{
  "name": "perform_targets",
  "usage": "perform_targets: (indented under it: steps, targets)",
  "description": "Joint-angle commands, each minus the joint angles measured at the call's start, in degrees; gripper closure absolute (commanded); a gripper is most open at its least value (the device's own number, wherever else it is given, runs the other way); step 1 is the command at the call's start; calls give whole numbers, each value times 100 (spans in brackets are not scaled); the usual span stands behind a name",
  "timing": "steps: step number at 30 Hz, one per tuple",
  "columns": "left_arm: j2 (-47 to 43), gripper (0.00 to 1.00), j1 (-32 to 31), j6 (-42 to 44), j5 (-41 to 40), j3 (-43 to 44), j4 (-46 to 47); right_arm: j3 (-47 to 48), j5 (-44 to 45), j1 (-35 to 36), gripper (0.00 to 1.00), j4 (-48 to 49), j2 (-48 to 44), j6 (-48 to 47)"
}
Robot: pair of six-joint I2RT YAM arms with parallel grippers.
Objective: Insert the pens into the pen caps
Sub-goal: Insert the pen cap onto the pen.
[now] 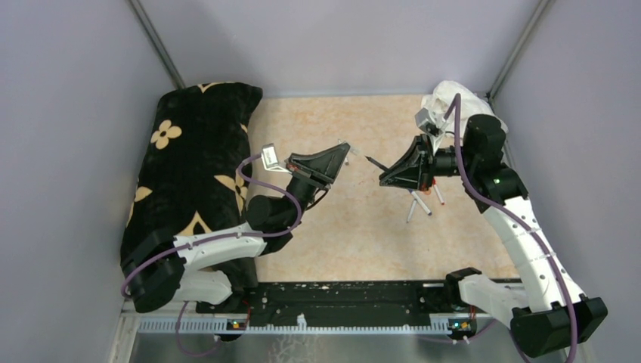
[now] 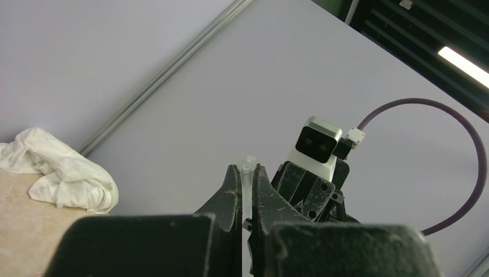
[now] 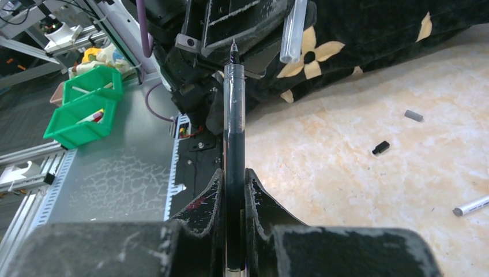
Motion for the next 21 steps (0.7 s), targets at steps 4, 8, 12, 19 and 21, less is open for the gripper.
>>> perform_targets:
  steps: [4, 8, 12, 19, 21]
  targets:
    - [-13, 100, 87, 60, 394, -7, 461, -205, 51, 7, 100, 12, -91, -342]
    - [151, 100, 83, -9, 671, 57, 722, -216, 114, 9, 100, 128, -39, -238]
    - [266, 100, 83, -64, 863, 139, 775, -208, 97, 9, 100, 186, -37, -205]
    - [350, 100, 83, -104, 918, 173, 830, -253, 95, 7, 100, 230, -41, -205]
    - [328, 100, 84, -78, 846, 159, 836, -260, 56, 9, 100, 168, -64, -205]
